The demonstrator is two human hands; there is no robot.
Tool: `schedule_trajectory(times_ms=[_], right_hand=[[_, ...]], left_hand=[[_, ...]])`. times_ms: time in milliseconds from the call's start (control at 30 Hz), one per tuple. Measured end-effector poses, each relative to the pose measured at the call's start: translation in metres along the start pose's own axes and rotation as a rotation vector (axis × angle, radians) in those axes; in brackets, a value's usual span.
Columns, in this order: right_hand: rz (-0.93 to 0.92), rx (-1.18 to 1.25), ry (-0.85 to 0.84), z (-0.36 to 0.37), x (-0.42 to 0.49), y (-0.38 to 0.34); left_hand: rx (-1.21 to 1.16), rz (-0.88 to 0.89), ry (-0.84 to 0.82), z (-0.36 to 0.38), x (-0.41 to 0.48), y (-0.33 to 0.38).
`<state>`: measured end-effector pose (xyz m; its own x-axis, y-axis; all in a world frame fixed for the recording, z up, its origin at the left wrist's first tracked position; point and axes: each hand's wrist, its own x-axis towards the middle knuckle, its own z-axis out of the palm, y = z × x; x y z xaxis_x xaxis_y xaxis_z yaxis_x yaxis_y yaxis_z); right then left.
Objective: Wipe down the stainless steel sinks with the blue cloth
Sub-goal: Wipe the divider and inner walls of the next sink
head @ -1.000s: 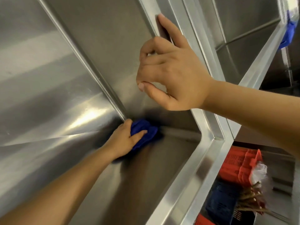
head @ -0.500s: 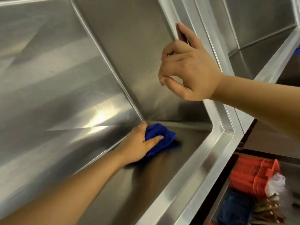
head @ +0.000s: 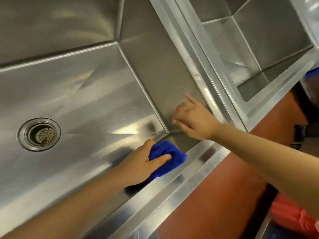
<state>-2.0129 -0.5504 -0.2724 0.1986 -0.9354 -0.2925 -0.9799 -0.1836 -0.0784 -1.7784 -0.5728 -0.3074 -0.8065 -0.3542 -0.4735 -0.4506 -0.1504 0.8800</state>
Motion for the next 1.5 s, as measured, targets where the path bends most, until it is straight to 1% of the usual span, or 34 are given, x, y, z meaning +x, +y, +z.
schedule_trajectory(times_ms=[100, 200, 300, 400, 500, 567, 700, 800, 933, 1033, 1100, 1267, 1367, 1500], right_hand=[[0.104, 0.150, 0.021, 0.007, -0.021, -0.023], [0.174, 0.284, 0.066, 0.007, -0.020, -0.045], [0.239, 0.316, 0.107, 0.017, -0.016, -0.064], [0.326, 0.348, 0.189, 0.021, -0.015, -0.061], [0.325, 0.328, 0.259, 0.023, -0.020, -0.059], [0.341, 0.342, 0.265, 0.020, -0.020, -0.060], [0.343, 0.327, 0.232, 0.018, -0.021, -0.061], [0.339, 0.326, 0.216, 0.018, -0.020, -0.062], [0.322, 0.347, 0.238, 0.019, -0.019, -0.060], [0.313, 0.364, 0.248, 0.017, -0.020, -0.060], [0.314, 0.356, 0.232, 0.016, -0.021, -0.060], [0.312, 0.353, 0.220, 0.015, -0.020, -0.063], [0.309, 0.353, 0.210, 0.016, -0.020, -0.062], [0.294, 0.361, 0.209, 0.016, -0.021, -0.061]], left_hand=[[0.023, -0.037, -0.019, -0.009, -0.010, -0.003], [0.000, -0.050, -0.084, -0.011, -0.018, -0.007], [0.005, -0.040, -0.109, -0.011, -0.017, -0.013], [0.011, -0.057, -0.141, -0.007, 0.000, -0.028], [0.026, -0.038, -0.125, 0.000, 0.030, -0.048], [0.073, -0.051, -0.117, 0.005, 0.043, -0.057], [0.073, 0.006, -0.092, 0.003, 0.025, -0.053], [0.025, 0.040, -0.081, 0.004, 0.016, -0.054], [0.072, -0.041, -0.109, 0.009, 0.058, -0.087], [0.011, -0.131, -0.091, 0.011, 0.077, -0.109], [0.011, -0.129, -0.090, 0.012, 0.072, -0.110], [0.036, -0.035, -0.090, 0.011, 0.055, -0.099], [0.034, -0.084, -0.090, 0.011, 0.077, -0.122], [0.113, -0.195, -0.035, 0.012, 0.093, -0.149]])
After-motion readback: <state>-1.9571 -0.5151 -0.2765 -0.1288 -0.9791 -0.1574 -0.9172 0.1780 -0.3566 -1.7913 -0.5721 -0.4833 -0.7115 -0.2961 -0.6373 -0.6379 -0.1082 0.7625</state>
